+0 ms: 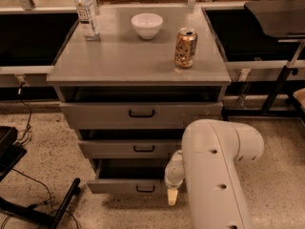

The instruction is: Open bottom drawer

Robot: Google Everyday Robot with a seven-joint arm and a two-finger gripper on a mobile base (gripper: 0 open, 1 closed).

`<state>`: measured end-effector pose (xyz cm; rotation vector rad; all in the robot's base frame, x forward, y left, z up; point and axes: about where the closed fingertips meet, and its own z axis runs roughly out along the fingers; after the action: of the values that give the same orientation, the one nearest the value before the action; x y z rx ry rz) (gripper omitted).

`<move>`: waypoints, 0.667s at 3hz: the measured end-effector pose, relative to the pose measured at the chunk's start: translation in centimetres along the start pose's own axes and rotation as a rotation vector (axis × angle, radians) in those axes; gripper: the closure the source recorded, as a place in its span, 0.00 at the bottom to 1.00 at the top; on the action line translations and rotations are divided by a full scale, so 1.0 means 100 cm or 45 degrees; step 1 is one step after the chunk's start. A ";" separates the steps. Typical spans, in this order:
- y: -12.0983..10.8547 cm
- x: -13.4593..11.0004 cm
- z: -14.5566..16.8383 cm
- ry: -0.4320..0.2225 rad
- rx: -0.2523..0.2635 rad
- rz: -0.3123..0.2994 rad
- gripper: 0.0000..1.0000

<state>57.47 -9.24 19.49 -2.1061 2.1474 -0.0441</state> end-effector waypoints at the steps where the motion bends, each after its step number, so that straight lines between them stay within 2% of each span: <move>1: 0.036 0.009 0.016 0.042 -0.097 0.017 0.18; 2: 0.077 0.021 0.022 0.092 -0.196 0.046 0.41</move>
Offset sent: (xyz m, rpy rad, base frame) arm -0.1701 -0.0357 -0.0480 -0.1363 0.3254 -0.0774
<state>50.01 -10.95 16.25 -2.1778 2.2987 0.0511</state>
